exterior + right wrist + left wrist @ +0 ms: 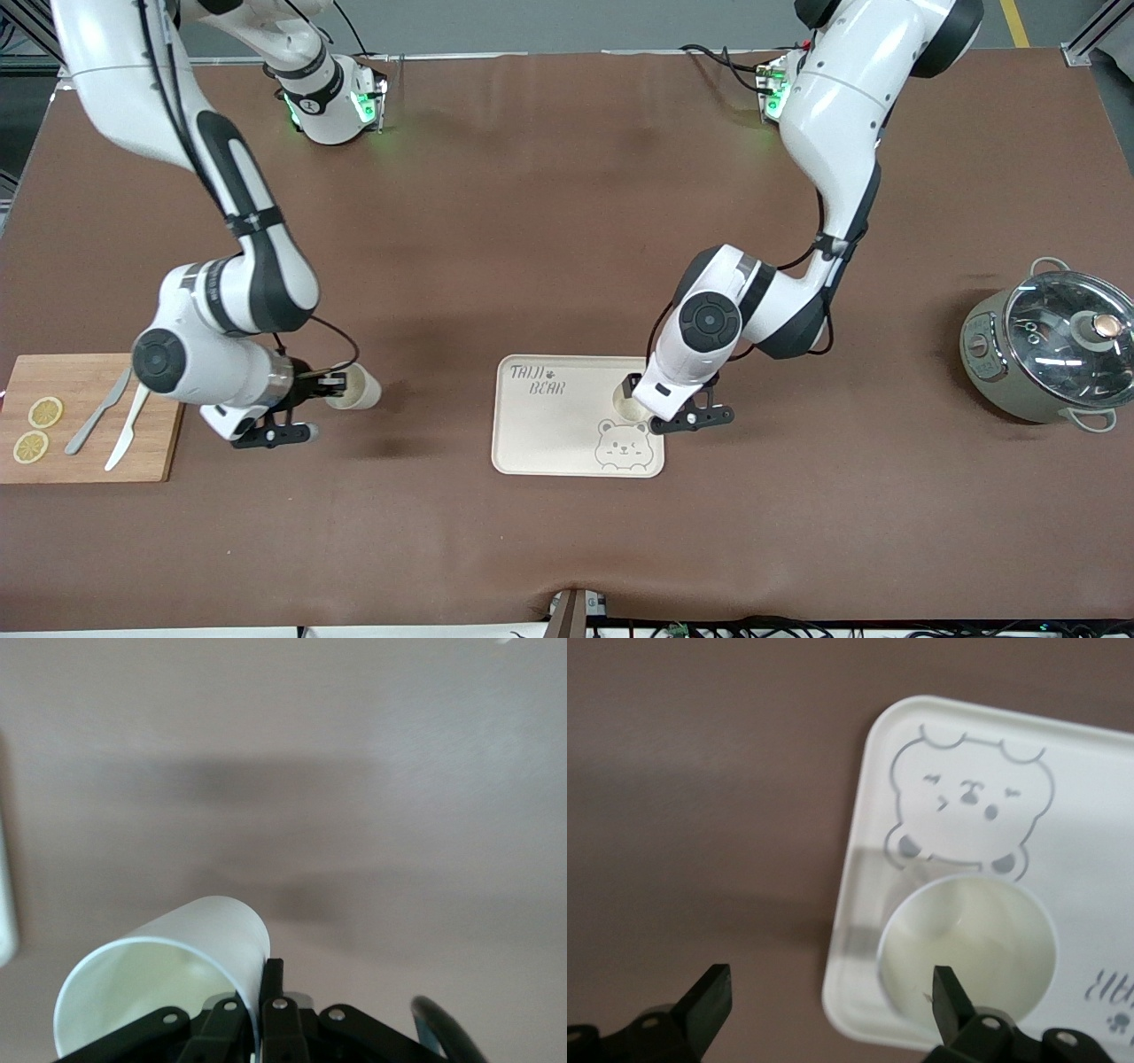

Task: Place white IKEA cup upright on tray with both arms
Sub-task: 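Open the left gripper on the tray while the right gripper lifts its cup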

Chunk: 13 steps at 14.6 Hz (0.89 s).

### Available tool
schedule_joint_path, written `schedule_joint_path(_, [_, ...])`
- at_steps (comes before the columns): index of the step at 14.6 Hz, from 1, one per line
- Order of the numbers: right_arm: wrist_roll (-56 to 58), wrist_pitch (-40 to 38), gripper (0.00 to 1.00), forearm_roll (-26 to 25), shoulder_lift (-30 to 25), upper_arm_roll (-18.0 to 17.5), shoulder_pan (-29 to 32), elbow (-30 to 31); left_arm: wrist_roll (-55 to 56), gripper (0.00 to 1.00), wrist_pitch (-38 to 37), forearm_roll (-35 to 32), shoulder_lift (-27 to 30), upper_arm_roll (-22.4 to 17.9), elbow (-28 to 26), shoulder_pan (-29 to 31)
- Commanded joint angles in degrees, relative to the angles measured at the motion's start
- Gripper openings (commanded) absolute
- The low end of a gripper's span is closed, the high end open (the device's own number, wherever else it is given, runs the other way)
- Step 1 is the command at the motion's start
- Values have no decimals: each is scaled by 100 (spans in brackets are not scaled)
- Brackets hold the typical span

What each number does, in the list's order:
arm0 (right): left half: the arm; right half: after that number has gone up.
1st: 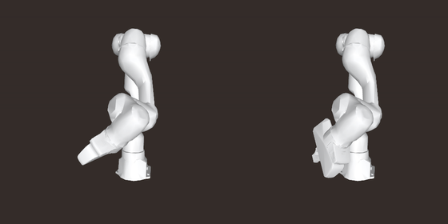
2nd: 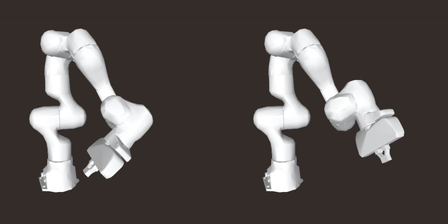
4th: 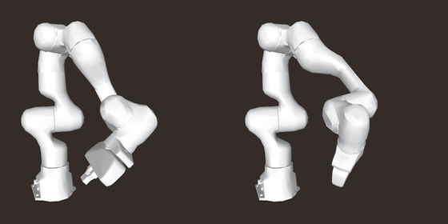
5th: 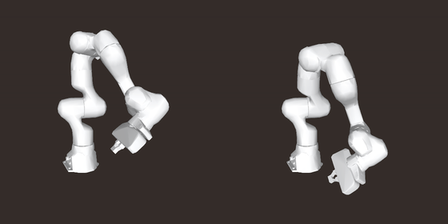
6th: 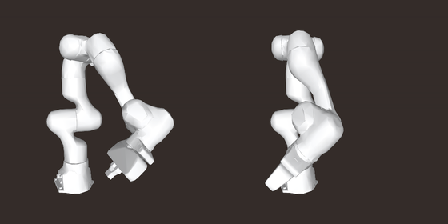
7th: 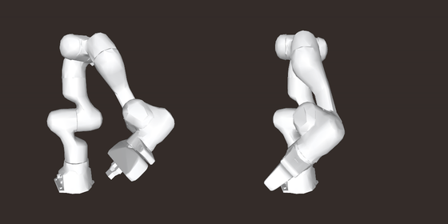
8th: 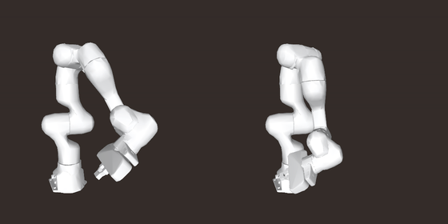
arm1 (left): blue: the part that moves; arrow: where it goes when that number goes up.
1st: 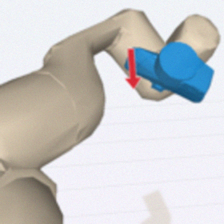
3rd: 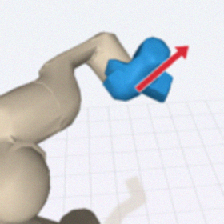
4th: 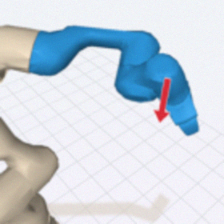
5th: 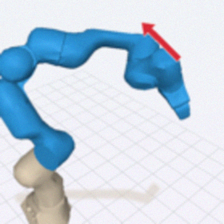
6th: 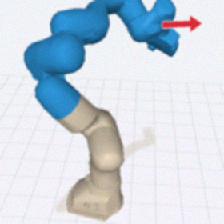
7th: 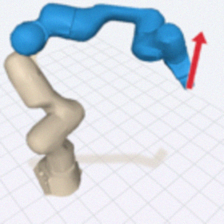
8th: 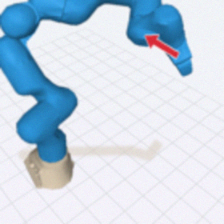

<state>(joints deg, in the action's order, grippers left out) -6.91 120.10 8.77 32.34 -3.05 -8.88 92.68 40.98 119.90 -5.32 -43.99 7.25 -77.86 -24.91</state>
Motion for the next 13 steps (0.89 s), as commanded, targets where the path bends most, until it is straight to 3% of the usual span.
schedule_joint_path(1, [-1379, -74, 0, 54, -141, -21, -534, -127, 121, 100, -825, -127, 590, -39, 43, -5])
schedule_joint_path(4, [-2487, -57, 0, 63, -114, -21, -966, -312, -98, 100, -1686, -171, 1224, -74, 17, 196])
schedule_joint_path(8, [-3789, 451, 0, 63, 0, -21, -1432, -400, -1449, 100, -2277, -66, 1762, -30, 17, 995])
schedule_joint_path(13, [-4046, 682, 0, 28, 465, -12, -1600, -804, -3191, 100, -2471, 4, 2218, -31, -1, 1865])
